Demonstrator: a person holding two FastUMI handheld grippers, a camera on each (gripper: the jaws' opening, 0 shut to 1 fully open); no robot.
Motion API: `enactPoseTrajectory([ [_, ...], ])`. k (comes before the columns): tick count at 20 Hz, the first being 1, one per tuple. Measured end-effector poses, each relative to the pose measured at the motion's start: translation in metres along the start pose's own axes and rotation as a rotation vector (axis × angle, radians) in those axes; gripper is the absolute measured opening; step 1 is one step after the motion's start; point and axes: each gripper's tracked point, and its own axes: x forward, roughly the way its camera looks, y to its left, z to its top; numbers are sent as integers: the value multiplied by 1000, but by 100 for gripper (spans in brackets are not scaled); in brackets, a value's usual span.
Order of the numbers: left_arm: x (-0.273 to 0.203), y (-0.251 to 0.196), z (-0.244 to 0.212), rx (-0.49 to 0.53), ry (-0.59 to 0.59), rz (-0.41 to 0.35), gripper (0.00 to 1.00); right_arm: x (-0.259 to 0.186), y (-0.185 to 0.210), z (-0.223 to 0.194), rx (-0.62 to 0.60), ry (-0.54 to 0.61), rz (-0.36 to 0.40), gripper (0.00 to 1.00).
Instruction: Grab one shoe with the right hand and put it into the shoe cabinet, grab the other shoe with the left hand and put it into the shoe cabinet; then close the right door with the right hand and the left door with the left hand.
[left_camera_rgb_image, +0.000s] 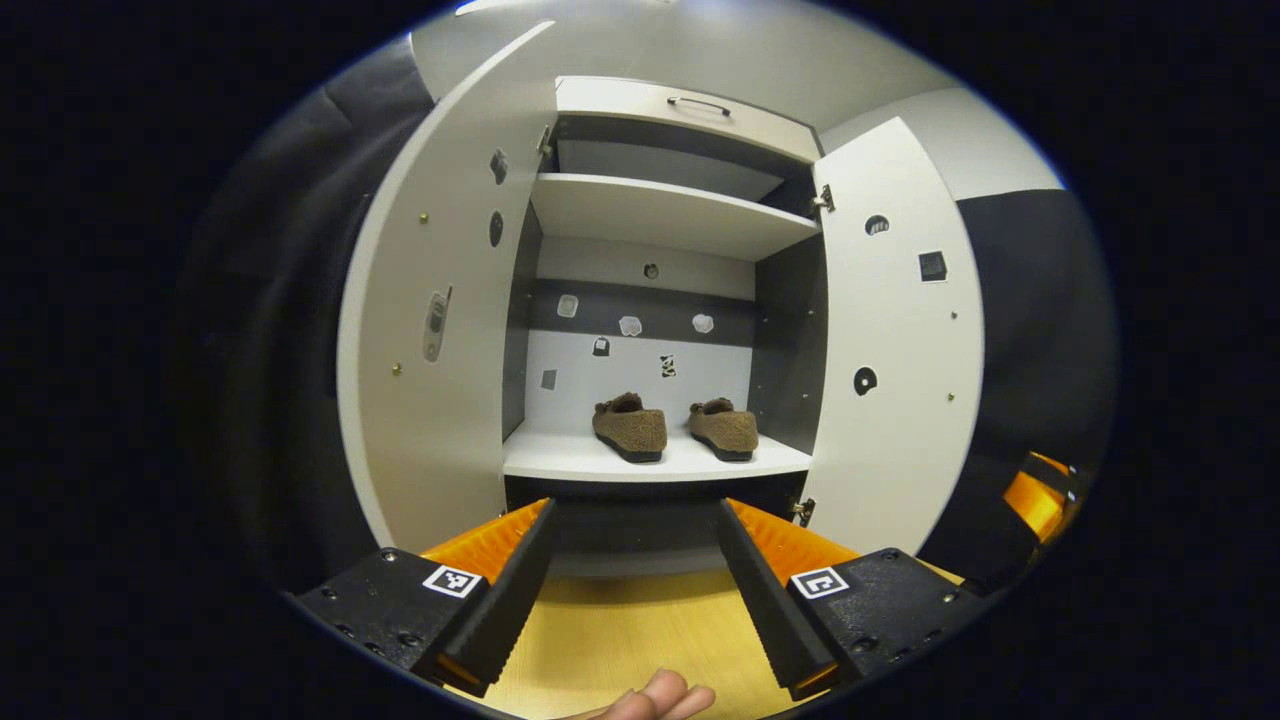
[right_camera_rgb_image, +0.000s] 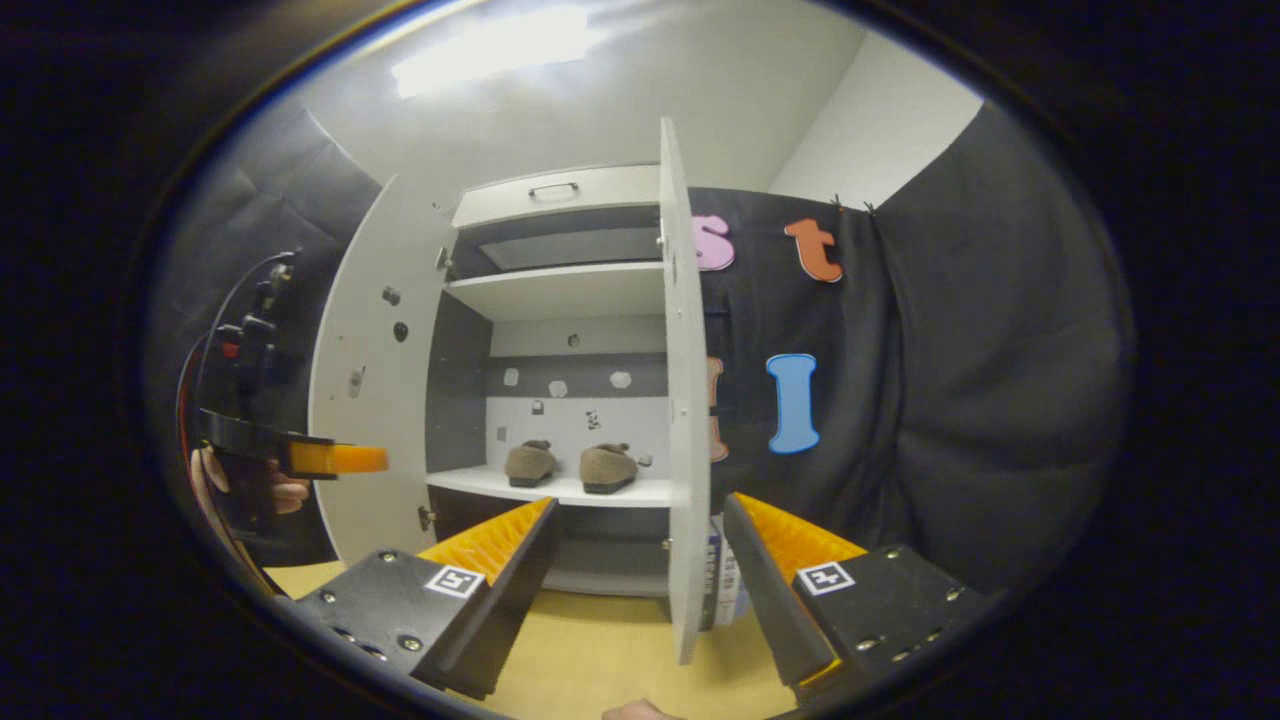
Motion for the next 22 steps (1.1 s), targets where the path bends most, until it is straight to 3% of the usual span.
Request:
enactPoseTrajectory([
  [4, -33, 6, -14, -6, -10, -14, 96, 15, -76, 13, -49, 33, -34, 98],
  [9, -57, 2, -23, -38, -24, -61, 97, 49, -159, 26, -67, 56, 15, 98],
  [12, -65, 0, -21, -17, -31, -74, 96, 77, -188, 32, -26, 108, 71, 98],
  [14, -71, -4, -20, -8, -33, -83, 97, 98, -215, 42, -20, 122, 46, 98],
  [17, -76, -7, -18, 11, -41, -92, 96, 126, -212, 61, 54, 130, 57, 100],
  [22, -82, -7, -20, 14, -37, -94, 96, 162, -164, 73, 6, 136, 122, 98],
])
